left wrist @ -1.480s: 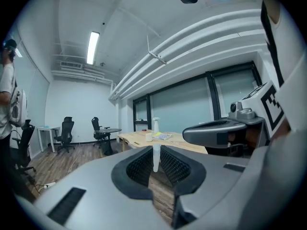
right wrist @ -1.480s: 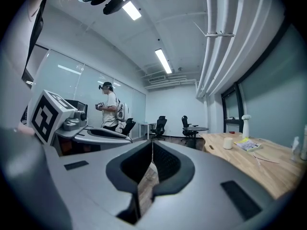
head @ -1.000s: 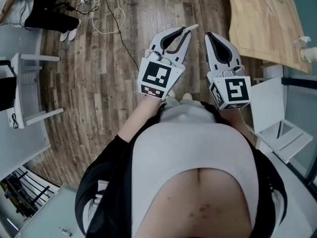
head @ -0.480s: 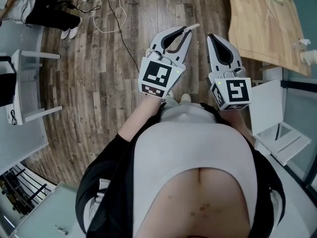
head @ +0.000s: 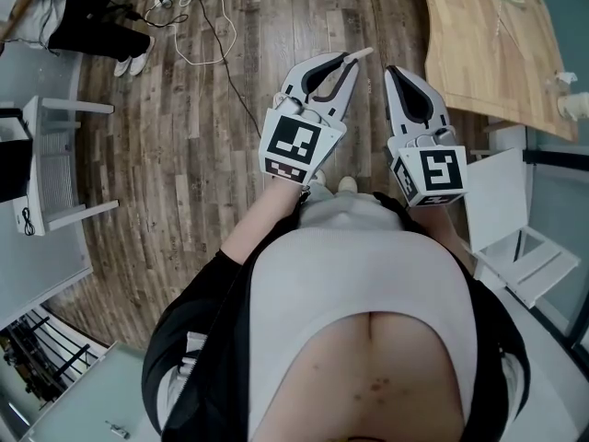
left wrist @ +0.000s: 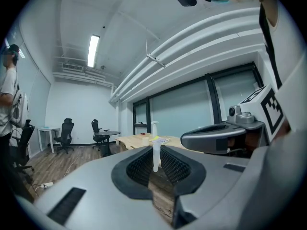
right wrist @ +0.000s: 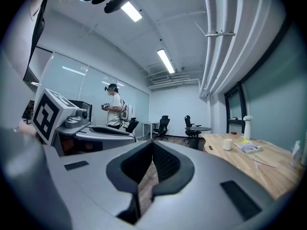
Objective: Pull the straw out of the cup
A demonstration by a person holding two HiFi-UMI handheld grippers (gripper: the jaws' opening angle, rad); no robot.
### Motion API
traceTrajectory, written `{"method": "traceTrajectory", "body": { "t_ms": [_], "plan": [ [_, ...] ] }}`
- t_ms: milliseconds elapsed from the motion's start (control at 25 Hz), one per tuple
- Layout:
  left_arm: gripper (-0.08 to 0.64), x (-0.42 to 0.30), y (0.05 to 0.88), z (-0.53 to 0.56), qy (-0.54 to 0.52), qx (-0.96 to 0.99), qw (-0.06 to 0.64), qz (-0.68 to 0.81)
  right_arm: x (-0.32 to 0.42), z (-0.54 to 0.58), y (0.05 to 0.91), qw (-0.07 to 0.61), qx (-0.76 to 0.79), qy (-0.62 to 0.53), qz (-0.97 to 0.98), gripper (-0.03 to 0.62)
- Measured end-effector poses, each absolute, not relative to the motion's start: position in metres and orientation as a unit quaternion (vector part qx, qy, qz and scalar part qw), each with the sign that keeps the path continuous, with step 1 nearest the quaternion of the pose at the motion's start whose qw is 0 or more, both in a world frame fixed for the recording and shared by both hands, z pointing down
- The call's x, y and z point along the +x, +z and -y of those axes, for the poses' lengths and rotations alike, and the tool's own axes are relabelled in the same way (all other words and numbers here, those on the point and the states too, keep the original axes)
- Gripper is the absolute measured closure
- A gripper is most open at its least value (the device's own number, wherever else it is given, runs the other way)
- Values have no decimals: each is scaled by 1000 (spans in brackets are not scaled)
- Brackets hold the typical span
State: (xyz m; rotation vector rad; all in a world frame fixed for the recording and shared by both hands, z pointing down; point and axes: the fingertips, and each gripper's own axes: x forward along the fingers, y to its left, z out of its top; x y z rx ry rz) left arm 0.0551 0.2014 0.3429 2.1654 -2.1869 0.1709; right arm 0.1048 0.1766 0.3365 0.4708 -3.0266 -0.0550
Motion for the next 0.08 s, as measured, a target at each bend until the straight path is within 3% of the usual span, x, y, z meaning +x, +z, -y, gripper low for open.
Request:
{"method": "traceTrajectory", "body": {
  "t_ms": [80],
  "plan": [
    [511,53,344,-205,54,702,31,709,102,-180,337,41,153,-18,987,563]
  ]
}}
